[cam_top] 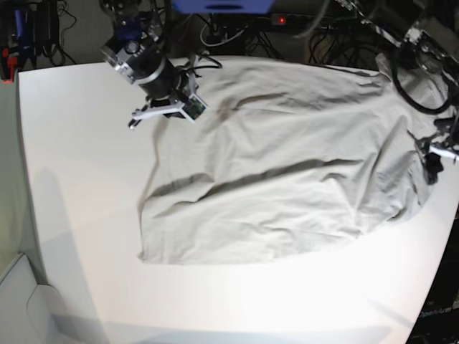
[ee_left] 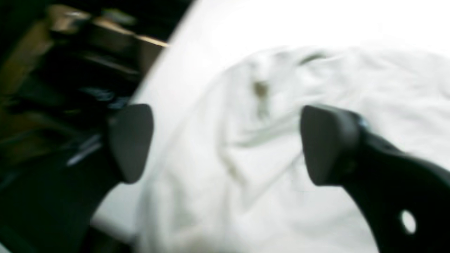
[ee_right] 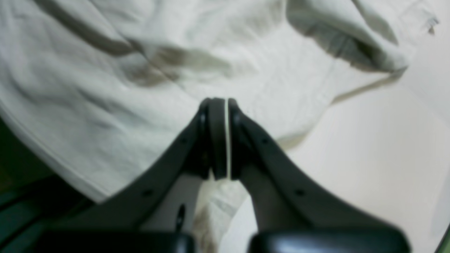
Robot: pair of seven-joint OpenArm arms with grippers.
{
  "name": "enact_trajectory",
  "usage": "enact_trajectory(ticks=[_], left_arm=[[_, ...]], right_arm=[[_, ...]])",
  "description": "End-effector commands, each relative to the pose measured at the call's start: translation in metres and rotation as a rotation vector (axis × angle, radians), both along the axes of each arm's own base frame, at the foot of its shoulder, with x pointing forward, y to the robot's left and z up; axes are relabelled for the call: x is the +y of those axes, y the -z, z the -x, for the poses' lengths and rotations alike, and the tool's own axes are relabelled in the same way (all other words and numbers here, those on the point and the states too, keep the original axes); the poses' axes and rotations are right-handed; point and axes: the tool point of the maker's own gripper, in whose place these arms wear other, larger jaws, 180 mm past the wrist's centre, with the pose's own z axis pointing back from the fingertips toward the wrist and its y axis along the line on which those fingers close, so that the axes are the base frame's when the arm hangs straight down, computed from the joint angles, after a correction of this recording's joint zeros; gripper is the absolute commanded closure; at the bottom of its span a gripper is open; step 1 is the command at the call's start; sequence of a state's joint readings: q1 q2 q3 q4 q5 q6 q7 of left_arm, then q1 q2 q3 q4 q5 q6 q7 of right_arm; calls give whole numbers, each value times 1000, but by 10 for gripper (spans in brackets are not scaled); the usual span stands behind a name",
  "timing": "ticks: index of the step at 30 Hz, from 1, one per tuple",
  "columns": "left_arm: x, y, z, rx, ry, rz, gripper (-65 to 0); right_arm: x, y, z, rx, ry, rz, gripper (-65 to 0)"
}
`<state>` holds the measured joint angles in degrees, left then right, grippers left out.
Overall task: Layout the t-shirt on the table in an organized manner, then fold the t-shirt properly
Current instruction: 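Move the left gripper along the shirt edge and grasp the hem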
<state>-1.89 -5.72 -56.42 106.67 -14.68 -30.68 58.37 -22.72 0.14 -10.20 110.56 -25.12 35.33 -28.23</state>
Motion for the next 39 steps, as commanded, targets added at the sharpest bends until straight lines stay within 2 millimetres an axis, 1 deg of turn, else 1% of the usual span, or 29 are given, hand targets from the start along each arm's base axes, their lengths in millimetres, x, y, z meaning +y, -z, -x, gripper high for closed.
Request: enact_trajectory(ticks=[1,3,5,6,9,12,14,17,20,23,25,26,28,30,31,32,33,35,37,39], left_arm=[[1,-11,-12,-42,7,-10,-650],[-3,-1,-31,-24,-11,33,-650],[-10,17,-52,20,-20,84,-650],[-12,23,-61,34,-23,103,-650],[-14,26,-83,7,-39,123,-650],[-20,30,-105,-18,-34,129,-650],[-27,43,-117,4,-30,136,-650],[-33,64,-123,32,-33,148,-650],[-37,89,-123,48,-40,181,-650],[-42,115,-119,77,-42,213,-650],[-44,124,-115,95,-37,220,-650],[-44,125,-114,97,-39,221,-627],[-43,131,-105,111,-43,223,-503],[-41,130,-99,106,-51,210,-306],[-39,123,-98,89,-49,194,-198],[-38,119,-96,78,-48,182,-135],[-36,115,-91,68,-49,166,-123],[-43,99,-86,16,-39,149,-152],[-48,76,-77,-49,-30,122,-173],[-52,51,-69,-110,-20,88,-173]], right_arm=[[6,-9,-3,-30,-9,-33,0],[5,-8,-2,-27,-7,-30,0],[4,-8,-2,-27,-4,-29,0],[3,-8,-2,-27,-6,-26,0],[0,-6,0,-24,-16,-12,0],[-2,-6,-1,-24,-12,-9,0],[-3,-6,-1,-23,-10,-7,0],[-4,-5,0,-21,-10,-4,0],[-4,-4,2,-15,-10,-4,0],[-4,-3,3,-12,-10,-4,0],[-6,-2,4,-11,-14,4,0],[-8,-2,4,-11,-16,10,0],[-7,-2,4,-12,-18,9,0],[-7,-2,3,-14,-17,8,0],[-7,-3,3,-15,-17,8,0],[-7,-3,3,-15,-17,8,0],[-7,-3,3,-15,-17,8,0],[-6,-3,3,-15,-18,6,0],[-5,-3,3,-15,-18,2,0],[-3,-4,2,-17,-20,0,0]])
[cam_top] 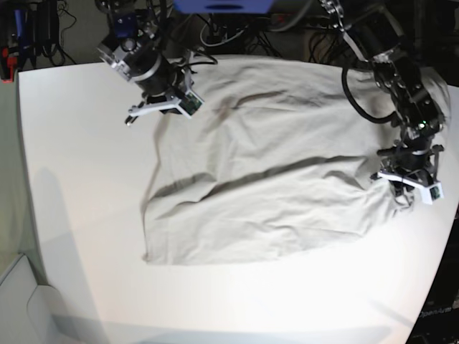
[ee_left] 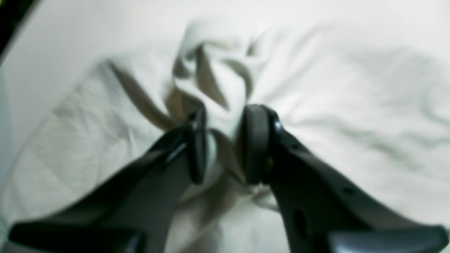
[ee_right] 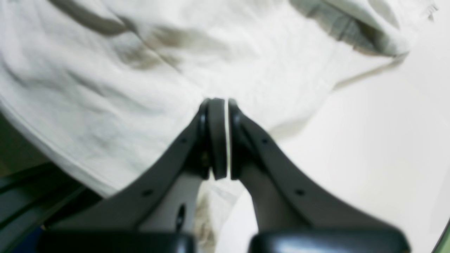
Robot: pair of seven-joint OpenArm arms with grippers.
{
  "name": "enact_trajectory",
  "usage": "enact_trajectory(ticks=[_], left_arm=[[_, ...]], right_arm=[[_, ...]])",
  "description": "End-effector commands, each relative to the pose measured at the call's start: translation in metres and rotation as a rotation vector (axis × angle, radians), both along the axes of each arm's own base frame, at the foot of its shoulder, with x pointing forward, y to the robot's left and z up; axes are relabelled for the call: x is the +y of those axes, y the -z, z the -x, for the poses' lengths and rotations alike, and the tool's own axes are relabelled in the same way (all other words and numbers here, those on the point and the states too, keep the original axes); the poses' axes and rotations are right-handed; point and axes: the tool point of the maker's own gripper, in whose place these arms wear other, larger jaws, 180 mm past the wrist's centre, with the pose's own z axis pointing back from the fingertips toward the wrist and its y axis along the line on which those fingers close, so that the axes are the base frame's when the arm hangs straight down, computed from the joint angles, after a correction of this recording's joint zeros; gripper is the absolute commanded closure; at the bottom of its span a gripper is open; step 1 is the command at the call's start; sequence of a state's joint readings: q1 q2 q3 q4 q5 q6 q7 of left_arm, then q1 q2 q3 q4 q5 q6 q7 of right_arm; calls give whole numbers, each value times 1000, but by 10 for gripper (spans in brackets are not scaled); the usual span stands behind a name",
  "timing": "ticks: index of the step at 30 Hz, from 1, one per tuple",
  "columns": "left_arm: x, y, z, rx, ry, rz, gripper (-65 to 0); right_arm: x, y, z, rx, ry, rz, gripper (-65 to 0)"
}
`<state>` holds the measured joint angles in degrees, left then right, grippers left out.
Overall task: Layout the t-shirt on the table in an organized manner, then fold the t-shirt properly
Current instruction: 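Move the left gripper along the shirt edge and grasp the hem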
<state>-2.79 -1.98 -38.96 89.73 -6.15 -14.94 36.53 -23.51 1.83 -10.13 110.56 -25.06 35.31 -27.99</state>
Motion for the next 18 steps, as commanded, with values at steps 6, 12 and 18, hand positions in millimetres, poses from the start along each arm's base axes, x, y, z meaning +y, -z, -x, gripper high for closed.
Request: enact_trajectory(ticks=[6,12,18], left_arm=[[-23,-48,13,-128,58,-59,-173],[-13,-39,10,-111,28,-45,-176],[52,-41,-8,-52,-69,-41,-176]], right_arm=[[5,-9,-3,-27,-7,-26,0],[5,-8,-3,-26,-7,-26,0],[5,-6,0,-18,-7,-26,0]])
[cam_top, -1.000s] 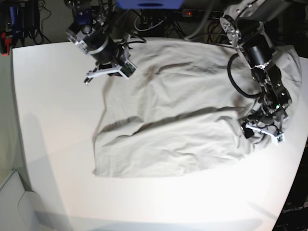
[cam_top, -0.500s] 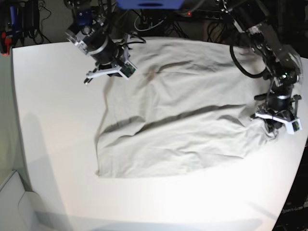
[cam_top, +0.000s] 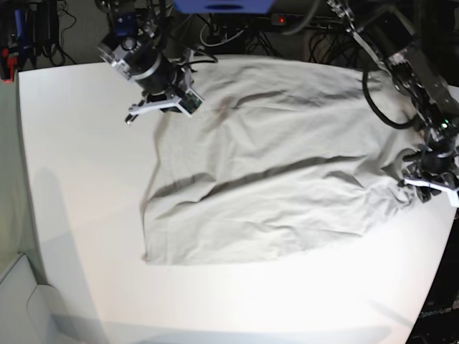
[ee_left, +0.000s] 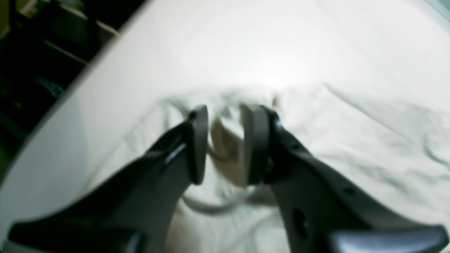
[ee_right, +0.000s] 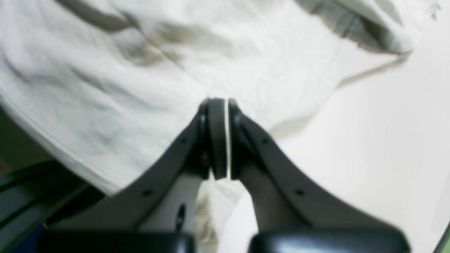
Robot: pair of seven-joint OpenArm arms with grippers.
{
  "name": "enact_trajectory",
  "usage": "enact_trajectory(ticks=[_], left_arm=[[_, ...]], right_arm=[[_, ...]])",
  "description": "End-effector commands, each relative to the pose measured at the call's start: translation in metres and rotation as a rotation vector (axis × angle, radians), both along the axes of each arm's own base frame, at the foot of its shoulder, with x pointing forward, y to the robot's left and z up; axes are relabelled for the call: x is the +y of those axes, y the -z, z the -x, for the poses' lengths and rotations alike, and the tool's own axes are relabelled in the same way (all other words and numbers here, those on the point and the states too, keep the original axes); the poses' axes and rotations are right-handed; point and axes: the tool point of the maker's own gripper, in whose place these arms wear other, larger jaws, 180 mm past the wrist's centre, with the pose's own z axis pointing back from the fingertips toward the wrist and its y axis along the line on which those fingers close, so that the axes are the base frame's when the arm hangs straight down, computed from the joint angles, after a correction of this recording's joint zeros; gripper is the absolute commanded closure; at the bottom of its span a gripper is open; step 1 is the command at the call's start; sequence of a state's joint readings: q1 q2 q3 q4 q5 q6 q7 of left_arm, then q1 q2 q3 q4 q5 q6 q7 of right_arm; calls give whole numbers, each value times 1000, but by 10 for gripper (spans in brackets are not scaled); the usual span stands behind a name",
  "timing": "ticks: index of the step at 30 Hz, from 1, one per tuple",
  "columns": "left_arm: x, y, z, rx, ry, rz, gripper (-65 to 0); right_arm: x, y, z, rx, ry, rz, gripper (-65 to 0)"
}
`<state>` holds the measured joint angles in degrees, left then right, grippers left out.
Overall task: Layout the t-shirt on the table in an organized manner, then fold the t-shirt properly
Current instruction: 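Move the left gripper along the shirt edge and grasp the hem, then drag the hem with the left gripper across the shirt toward the right gripper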
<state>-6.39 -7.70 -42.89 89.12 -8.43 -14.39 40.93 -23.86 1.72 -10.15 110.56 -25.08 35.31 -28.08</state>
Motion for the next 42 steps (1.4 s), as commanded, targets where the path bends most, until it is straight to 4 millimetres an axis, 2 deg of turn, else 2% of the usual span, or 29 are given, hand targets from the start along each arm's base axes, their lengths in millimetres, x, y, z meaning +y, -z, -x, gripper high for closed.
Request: enact_trajectory(ticks=[1,8,10,13,15,22,27,33,36,37,38,41,42], left_arm=[[8,-15,-9,-24,4,-17,-177],[21,-35,-28,-35,6,-33,-177],[12,-29,-38,-16,45,-35,-177],[8,-12,-46,59,95,-56,-186],[2,1,-51,92,114,-38,-252],[1,12,-55,111,111,-2,-647],[-1,14,-59,111,112,15,-650],[-6,37,-63,130,111,60,-647],[-7,45,-63,118,108,65,-506],[-7,47,-63,122,108,68,-437],[-7,48,-63,123,108,69,-356],[-8,52,-60,127,103,72,-22],[-7,50,-59,123,103,65,0]], right_arm=[[4,-8,-3,-25,-8,-26,0],[4,-8,-3,-25,-8,-26,0],[4,-8,-3,-25,-8,-26,0],[4,-8,-3,-25,-8,-26,0],[4,-8,-3,-25,-8,-26,0],[4,-7,-2,-23,-9,-24,0],[4,-8,-3,-25,-9,-24,0],[5,-8,-4,-28,-10,-25,0],[4,-9,-5,-31,-11,-24,0],[4,-9,-5,-32,-11,-22,0],[3,-9,-5,-32,-12,-21,0],[3,-9,-5,-32,-12,-21,0],[3,-9,-5,-32,-12,-21,0]])
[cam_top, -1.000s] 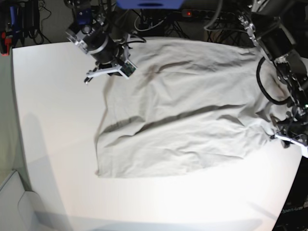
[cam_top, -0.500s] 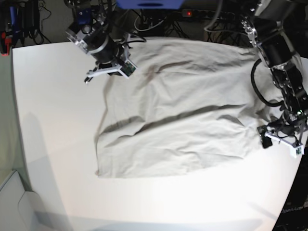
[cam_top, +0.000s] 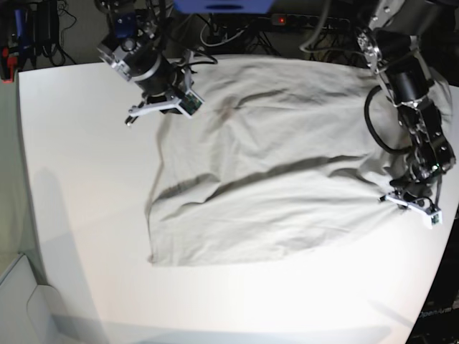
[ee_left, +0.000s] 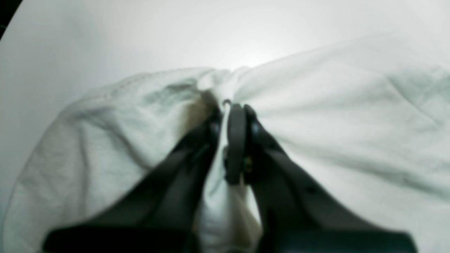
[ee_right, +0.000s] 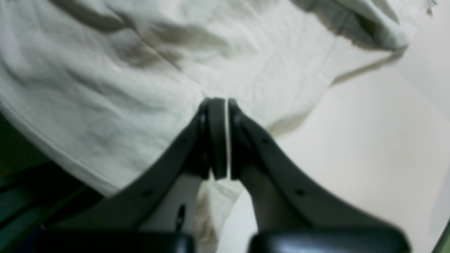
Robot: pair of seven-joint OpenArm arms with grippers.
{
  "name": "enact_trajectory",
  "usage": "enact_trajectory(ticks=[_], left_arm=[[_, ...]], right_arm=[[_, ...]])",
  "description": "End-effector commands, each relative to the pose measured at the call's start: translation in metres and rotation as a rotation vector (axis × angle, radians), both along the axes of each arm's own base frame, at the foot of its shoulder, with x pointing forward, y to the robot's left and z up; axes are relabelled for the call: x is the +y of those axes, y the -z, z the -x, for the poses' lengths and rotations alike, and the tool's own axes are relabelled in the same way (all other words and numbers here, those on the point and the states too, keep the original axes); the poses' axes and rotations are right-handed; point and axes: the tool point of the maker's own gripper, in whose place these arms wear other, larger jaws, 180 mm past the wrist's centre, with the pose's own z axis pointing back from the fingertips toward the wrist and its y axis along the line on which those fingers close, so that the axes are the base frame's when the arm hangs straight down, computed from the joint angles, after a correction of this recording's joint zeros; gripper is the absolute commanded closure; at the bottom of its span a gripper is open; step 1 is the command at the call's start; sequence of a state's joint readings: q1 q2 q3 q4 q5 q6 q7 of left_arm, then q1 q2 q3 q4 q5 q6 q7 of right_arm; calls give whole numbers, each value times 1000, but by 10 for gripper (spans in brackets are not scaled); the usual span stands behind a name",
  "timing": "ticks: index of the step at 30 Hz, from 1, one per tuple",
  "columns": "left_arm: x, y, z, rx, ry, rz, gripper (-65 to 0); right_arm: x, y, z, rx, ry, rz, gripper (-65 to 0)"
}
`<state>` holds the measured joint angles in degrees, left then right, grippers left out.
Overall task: Layout the t-shirt on the table in an organized manner, then fold the t-shirt properly
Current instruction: 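Drag the hem with the left gripper across the shirt toward the right gripper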
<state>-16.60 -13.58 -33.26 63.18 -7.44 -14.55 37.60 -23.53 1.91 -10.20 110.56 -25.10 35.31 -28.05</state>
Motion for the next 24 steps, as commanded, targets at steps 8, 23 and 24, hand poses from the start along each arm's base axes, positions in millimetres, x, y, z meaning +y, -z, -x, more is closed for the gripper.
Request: enact_trajectory(ticks=[8,23,24], left_arm=[[-17,-46,-5,-135,51,-88,-4],[-201,-100,52,-259,479,-351,-4],[-210,-89,59,-226,501,-373,-4]], right_arm=[[6,-8,-4,-28,-9,-28,0],[12,6,-6,6,-28,-27,0],[11,6,-6,6,-29,-26,0]])
